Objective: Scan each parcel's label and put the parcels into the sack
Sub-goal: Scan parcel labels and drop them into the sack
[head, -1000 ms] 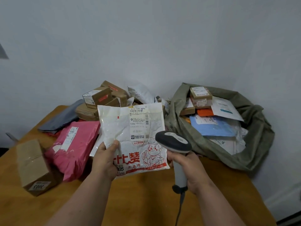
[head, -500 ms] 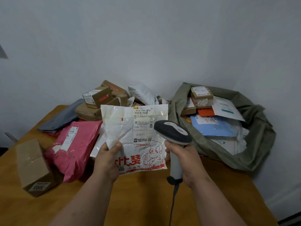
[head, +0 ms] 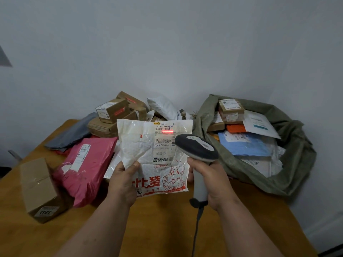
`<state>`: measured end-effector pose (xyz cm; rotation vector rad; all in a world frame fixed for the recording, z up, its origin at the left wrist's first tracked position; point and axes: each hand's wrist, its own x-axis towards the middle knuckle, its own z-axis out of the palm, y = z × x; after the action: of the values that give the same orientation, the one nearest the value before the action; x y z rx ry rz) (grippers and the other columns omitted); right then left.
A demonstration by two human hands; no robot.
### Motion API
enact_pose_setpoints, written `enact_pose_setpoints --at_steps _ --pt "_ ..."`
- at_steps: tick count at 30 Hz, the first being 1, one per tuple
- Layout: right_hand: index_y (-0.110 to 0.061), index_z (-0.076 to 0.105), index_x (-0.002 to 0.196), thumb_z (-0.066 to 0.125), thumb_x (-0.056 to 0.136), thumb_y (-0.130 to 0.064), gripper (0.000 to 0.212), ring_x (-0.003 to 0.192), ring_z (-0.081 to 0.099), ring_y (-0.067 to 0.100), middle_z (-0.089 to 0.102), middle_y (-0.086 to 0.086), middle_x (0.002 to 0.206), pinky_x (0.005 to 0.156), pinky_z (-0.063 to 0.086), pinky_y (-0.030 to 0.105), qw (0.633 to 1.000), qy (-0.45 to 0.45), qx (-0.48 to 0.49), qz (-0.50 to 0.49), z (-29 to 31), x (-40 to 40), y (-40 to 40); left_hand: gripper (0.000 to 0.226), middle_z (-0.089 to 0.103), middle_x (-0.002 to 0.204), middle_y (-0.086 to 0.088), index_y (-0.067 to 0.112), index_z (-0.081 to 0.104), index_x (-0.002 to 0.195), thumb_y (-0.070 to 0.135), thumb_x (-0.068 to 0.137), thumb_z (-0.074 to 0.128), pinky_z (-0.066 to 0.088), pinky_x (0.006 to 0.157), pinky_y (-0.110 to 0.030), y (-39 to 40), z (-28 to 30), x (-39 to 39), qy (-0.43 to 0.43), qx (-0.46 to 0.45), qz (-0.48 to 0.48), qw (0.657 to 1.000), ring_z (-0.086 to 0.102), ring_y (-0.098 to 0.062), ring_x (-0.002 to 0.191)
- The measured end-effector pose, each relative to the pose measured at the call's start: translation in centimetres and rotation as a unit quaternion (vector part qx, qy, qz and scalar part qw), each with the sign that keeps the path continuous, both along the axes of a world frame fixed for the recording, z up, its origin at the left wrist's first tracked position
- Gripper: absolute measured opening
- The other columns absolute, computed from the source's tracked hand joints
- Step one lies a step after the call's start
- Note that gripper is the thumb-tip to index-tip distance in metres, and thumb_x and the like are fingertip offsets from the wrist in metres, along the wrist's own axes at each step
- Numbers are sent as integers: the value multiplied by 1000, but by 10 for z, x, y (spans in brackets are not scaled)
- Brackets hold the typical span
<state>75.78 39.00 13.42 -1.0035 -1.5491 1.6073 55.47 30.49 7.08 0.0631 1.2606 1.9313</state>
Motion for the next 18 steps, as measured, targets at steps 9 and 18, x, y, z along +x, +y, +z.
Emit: enact_pose_setpoints --at_steps 9,18 --pt "-26 70 74 77 80 -40 17 58 64 13 66 4 63 66 48 36 1000 2 16 4 3 5 5 22 74 108 -12 24 69 111 10 96 61 57 64 -57 1 1 4 10 -10 -6 1000 71 -38 92" --pt "-24 71 83 76 86 -26 7 57 64 12 66 -4 65 64 51 35 1000 22 15 1 2 10 13 24 72 113 -14 22 67 115 10 95 62 55 72 -66 8 1 11 14 -15 -5 1000 69 -41 98"
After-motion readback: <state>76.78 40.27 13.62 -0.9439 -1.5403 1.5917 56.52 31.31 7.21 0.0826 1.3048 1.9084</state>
